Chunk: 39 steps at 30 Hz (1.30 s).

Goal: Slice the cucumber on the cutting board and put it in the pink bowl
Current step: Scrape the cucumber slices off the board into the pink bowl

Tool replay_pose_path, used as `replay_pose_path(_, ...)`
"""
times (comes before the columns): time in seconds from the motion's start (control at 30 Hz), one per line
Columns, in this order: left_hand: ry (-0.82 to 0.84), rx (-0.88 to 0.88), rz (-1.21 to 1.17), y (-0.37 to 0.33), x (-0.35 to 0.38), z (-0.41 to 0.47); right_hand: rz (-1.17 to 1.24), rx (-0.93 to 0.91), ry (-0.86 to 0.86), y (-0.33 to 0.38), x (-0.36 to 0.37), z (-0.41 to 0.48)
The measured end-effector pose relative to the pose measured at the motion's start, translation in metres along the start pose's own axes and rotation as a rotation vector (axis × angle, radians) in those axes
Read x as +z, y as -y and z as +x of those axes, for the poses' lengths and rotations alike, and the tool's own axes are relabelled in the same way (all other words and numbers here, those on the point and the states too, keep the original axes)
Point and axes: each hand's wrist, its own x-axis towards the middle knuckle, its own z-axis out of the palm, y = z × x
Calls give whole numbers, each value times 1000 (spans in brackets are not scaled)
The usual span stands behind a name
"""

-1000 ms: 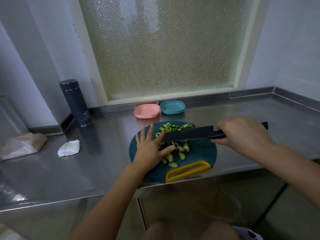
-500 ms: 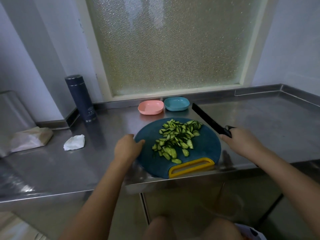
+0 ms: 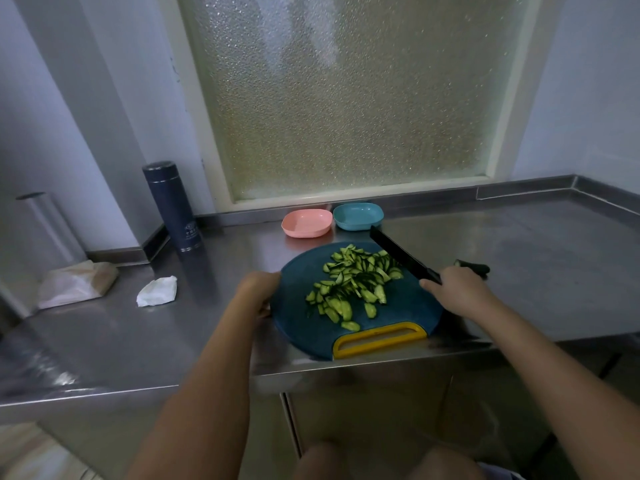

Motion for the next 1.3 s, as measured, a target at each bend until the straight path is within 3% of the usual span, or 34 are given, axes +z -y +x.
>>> replay_pose_path(0.13, 44, -47, -35, -2, -5, 2, 10, 7, -31, -3, 6, -1)
replay_pose_path(0.23, -35, 19, -67, -2, 1, -4, 49, 4, -63, -6, 9, 1)
replay_pose_path(0.3, -42, 94, -333, 1, 11, -7, 81, -8, -74, -9, 12, 2)
replay_pose_path(0.4, 208, 46, -949, 15, 30, -21, 93, -22, -74, -10, 17, 1)
replay_pose_path(0.47, 282, -24, -1056, 27, 38, -22, 95, -22, -69, -9, 17, -1)
replay_pose_path(0.57, 261, -73, -1032, 34, 29, -23, 168, -39, -32, -10, 13, 1)
replay_pose_path(0.63, 237, -52, -1015, 36, 12, -18, 372, -51, -15, -10, 8, 6)
replay_pose_path(0.73, 236, -21, -1030, 45, -18, -15, 665, -25, -135, 0, -3, 18)
replay_pose_path(0.83, 196, 26, -1074, 54, -58, -7, 718, -22, -269, 21, -20, 36)
replay_pose_path(1.0, 128, 66, -1101, 60, -121, 11, 726, 36, -25, 81, -11, 102)
replay_pose_path(1.1, 108, 61, -1067, 63, -143, 23, 694, -37, 142, 125, 2, 133)
replay_pose_path(1.3, 76, 55, -1010, 69, -166, 46, 551, -134, 195, 175, 31, 183)
